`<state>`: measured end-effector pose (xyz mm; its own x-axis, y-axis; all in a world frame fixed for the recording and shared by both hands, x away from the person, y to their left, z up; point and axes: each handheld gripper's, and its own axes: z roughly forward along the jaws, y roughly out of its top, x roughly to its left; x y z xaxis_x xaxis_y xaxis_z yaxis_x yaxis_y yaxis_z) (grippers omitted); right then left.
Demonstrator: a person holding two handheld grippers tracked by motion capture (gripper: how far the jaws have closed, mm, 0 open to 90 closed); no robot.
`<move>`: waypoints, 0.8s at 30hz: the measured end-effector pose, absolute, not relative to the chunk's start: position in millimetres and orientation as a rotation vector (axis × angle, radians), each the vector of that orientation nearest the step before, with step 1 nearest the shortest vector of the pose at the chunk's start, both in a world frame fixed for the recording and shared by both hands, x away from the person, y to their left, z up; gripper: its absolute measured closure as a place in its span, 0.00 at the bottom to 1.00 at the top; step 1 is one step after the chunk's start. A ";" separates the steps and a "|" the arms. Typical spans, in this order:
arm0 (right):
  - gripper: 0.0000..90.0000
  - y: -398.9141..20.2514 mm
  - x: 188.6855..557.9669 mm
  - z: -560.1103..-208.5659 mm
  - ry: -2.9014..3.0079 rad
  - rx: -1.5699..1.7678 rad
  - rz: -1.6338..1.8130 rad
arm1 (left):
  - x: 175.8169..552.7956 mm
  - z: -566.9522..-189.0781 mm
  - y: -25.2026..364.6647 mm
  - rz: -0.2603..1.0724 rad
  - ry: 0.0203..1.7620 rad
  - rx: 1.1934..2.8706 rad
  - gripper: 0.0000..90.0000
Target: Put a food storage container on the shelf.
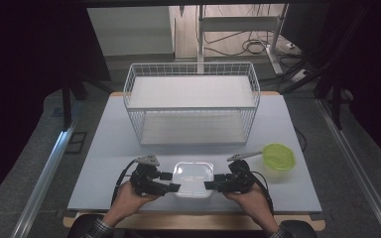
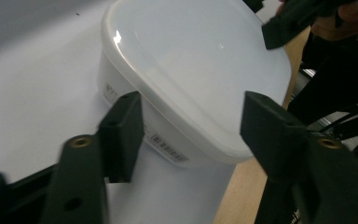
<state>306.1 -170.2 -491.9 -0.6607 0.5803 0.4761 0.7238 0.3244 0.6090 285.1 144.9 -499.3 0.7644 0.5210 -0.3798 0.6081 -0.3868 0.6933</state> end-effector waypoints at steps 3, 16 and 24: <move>0.70 -176.0 304.6 -486.5 -2.377 -1.247 -1.288 | 282.3 -495.8 144.4 -0.104 0.875 2.059 0.55; 0.89 -176.5 303.1 -478.3 -2.375 -1.300 -1.414 | 283.1 -493.0 153.1 -0.022 1.027 1.903 0.85; 0.88 -169.9 306.5 -476.3 -2.468 -1.306 -1.436 | 282.7 -491.7 152.3 0.007 1.038 1.884 0.88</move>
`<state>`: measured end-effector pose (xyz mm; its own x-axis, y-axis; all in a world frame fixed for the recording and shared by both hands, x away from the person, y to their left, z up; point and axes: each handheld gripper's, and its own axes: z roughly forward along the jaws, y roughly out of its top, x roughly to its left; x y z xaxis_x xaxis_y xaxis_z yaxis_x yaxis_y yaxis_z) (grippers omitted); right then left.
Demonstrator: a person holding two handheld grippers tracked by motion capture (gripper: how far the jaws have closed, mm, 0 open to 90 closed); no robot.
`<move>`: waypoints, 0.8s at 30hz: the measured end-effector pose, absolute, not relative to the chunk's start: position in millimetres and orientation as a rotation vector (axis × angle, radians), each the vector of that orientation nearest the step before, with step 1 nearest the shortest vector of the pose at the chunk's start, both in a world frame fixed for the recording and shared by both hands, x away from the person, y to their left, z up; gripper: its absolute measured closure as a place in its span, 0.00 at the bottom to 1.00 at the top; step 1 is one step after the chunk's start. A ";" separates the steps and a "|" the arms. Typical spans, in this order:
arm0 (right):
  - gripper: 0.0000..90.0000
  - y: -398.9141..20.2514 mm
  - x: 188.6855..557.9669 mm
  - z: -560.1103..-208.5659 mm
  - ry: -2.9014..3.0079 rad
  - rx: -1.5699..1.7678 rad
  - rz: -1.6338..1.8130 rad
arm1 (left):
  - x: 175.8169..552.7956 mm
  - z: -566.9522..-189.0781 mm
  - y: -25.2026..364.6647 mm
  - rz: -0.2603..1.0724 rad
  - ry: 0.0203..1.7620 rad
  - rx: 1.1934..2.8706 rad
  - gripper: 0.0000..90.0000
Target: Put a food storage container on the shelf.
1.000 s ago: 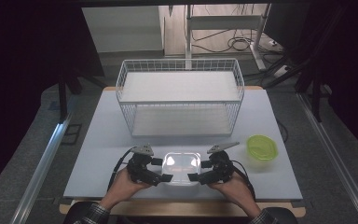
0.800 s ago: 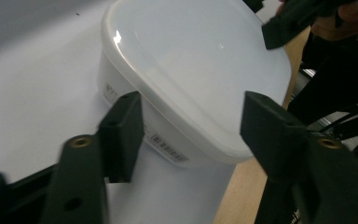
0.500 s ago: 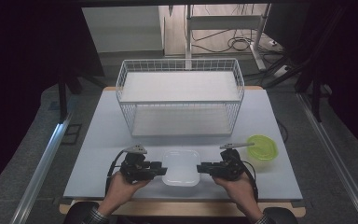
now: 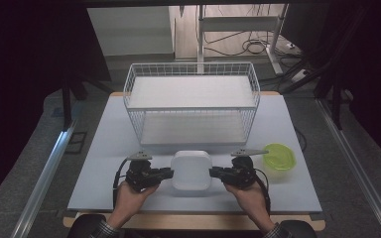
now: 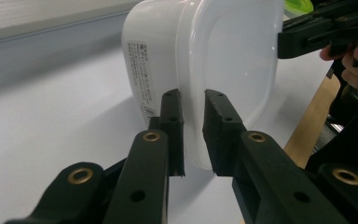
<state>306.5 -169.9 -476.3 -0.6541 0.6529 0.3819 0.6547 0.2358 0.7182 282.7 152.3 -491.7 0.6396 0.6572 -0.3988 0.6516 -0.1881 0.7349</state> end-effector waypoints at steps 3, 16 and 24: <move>0.88 -170.7 308.4 -475.1 -2.468 -1.307 -1.461 | 282.4 -486.8 151.9 0.019 1.024 1.875 0.89; 0.88 -167.2 317.9 -452.0 -2.483 -1.269 -1.559 | 292.1 -459.9 156.1 0.087 0.991 1.870 0.89; 0.88 -164.3 328.0 -428.1 -2.490 -1.224 -1.642 | 301.2 -439.2 161.0 0.123 0.975 1.843 0.89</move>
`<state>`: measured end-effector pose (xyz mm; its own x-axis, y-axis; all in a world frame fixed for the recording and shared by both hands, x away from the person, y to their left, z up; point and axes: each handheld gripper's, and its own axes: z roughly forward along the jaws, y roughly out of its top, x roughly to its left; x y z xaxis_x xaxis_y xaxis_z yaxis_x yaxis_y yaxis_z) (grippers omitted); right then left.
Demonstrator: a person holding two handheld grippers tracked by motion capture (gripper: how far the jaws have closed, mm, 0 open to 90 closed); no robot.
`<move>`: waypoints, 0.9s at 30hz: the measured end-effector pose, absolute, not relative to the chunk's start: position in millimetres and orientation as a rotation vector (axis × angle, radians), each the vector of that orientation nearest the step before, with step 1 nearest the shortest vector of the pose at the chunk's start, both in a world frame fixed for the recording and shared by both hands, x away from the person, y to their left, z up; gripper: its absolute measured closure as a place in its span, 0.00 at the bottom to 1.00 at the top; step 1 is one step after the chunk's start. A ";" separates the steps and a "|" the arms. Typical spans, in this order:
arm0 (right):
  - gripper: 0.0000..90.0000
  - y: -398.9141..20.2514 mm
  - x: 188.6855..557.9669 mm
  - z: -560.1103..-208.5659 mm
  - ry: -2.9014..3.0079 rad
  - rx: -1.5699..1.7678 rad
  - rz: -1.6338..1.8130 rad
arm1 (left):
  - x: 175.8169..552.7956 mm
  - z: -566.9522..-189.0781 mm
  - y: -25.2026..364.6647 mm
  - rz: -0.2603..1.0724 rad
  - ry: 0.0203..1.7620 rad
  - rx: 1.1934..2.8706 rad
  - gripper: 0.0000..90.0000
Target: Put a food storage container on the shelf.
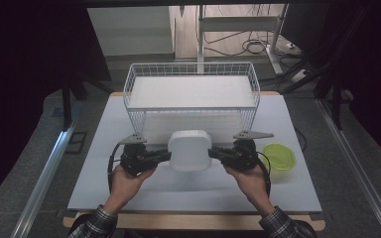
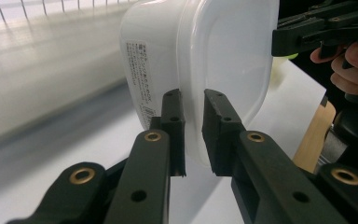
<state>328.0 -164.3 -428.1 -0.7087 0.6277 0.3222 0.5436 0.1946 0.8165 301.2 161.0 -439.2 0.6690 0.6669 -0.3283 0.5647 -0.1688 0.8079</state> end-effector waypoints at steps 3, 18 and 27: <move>0.88 -163.6 332.4 -419.3 2.356 1.140 1.565 | 304.2 -429.9 161.8 0.143 0.968 1.834 0.89; 0.88 -161.0 347.5 -375.1 2.290 1.070 1.605 | 318.9 -386.4 164.0 0.210 0.929 1.796 0.88; 0.88 -156.9 359.3 -344.3 2.252 1.027 1.630 | 330.8 -353.5 168.5 0.257 0.906 1.772 0.88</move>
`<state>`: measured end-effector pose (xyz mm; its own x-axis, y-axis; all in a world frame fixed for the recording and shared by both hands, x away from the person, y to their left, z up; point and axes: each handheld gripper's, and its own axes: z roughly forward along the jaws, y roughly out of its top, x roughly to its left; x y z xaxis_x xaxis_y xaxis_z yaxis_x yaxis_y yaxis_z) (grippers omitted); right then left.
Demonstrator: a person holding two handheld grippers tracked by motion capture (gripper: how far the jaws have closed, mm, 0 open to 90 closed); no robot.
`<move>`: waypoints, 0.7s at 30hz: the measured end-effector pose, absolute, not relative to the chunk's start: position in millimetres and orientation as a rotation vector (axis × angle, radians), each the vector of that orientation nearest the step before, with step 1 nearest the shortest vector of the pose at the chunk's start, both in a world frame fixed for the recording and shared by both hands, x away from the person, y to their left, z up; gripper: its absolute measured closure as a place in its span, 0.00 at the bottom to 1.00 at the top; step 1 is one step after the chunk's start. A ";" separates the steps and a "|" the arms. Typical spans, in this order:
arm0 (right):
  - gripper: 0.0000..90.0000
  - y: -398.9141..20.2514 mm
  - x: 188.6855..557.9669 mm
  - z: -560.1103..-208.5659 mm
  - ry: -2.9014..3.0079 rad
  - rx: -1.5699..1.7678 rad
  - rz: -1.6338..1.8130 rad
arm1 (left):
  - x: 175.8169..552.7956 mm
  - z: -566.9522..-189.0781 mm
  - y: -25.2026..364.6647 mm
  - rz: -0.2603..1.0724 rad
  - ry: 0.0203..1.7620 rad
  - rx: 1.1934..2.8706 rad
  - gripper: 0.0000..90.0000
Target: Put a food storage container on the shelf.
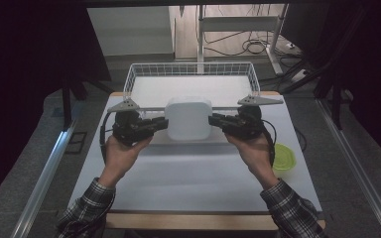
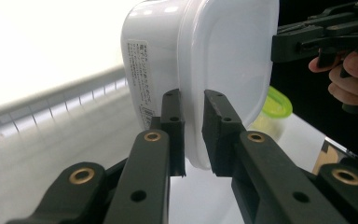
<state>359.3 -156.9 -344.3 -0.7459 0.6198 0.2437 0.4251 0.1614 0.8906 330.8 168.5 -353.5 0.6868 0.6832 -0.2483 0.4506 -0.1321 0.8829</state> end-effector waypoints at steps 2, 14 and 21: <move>0.88 -155.3 362.8 -337.1 2.245 1.018 1.636 | 333.7 -347.0 169.8 0.266 0.904 1.766 0.88; 0.88 -149.4 384.9 -308.0 2.211 1.014 1.659 | 357.1 -320.6 173.6 0.288 0.907 1.743 0.88; 0.88 -146.9 402.6 -298.9 2.191 1.047 1.663 | 375.7 -311.5 174.1 0.283 0.926 1.729 0.88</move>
<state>402.6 -146.9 -298.9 -0.7300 0.6356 0.2512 0.4129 0.1172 0.9032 375.7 174.1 -311.5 0.6658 0.7014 -0.2544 0.4400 -0.0937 0.8931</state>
